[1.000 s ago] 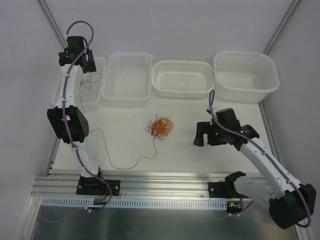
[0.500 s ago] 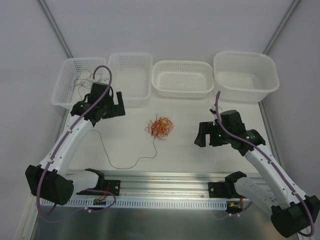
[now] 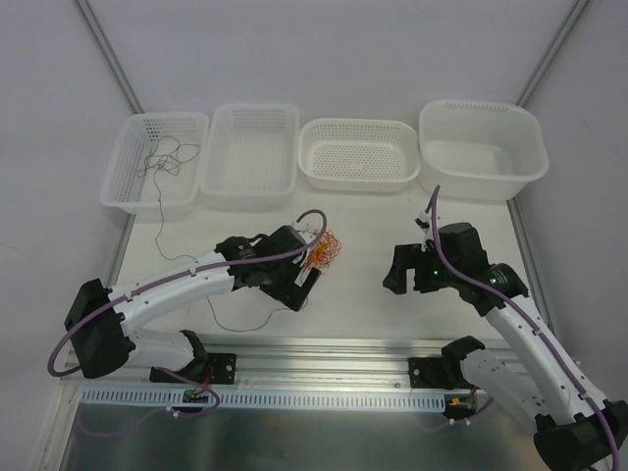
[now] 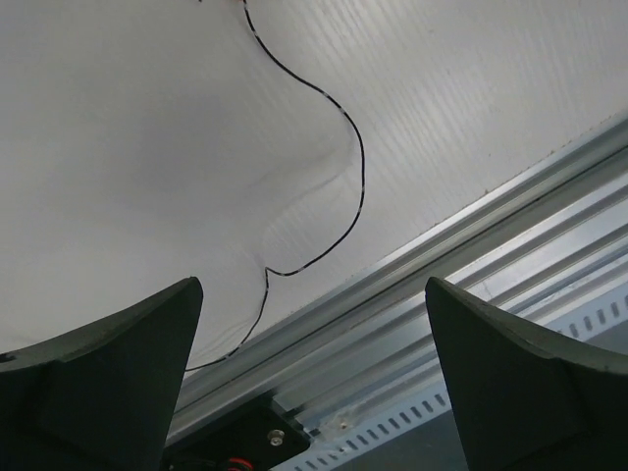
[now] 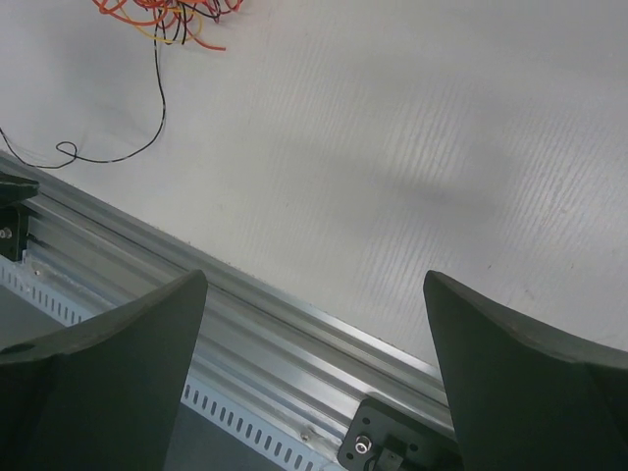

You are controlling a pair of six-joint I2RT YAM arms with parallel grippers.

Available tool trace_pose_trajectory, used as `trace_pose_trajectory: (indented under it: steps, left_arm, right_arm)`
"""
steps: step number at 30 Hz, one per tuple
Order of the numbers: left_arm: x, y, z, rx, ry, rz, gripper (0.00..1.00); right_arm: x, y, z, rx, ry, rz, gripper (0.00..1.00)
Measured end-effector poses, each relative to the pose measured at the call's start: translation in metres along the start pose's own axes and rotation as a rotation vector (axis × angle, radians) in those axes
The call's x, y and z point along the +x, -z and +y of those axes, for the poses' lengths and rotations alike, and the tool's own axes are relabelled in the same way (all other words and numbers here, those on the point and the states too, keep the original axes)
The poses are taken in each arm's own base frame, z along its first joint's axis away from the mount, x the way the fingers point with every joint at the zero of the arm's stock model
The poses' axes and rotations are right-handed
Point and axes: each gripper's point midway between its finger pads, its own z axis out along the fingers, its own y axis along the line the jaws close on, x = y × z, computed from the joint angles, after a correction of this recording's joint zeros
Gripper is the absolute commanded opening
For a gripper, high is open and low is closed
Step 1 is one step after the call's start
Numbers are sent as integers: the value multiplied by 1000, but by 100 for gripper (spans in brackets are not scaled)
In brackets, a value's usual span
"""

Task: Untangle the cables

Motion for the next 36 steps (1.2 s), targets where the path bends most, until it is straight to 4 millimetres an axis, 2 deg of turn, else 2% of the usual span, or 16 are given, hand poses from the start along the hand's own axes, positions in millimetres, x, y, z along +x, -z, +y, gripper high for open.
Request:
trace_pose_trajectory:
  steps: [6, 9, 16, 20, 21, 22, 25, 28, 30, 32, 36]
  left_arm:
    - [19, -25, -9, 21, -150, 121, 92]
    - [27, -35, -10, 27, -199, 170, 83]
    - [42, -54, -8, 11, -261, 262, 50]
    - [47, -60, -7, 5, -269, 292, 17]
    - [48, -60, -7, 4, -269, 294, 4]
    - [48, -60, -7, 4, -271, 294, 0]
    - [47, -59, -7, 5, -275, 292, 0]
    - [44, -52, -6, 5, -276, 272, 0]
    - [37, -39, -7, 8, -275, 245, 0]
    - [24, -22, -7, -2, -276, 197, 0]
    - [-22, 27, -2, -49, -275, 37, 0]
  right_arm:
    - [4, 3, 0, 2, -2, 7, 97]
    - [6, 4, -1, 4, -3, 13, 97]
    - [7, 4, -1, 6, -4, 19, 97]
    - [7, 4, -1, 5, -5, 19, 97]
    - [7, 4, -1, 6, -5, 20, 97]
    - [7, 4, -1, 6, -5, 20, 97]
    - [7, 4, -1, 7, -5, 21, 97]
    - [7, 4, -1, 7, -6, 22, 97]
    - [7, 4, -1, 6, -6, 22, 97]
    - [7, 4, -1, 6, -6, 22, 97]
    - [7, 4, -1, 6, -6, 22, 97]
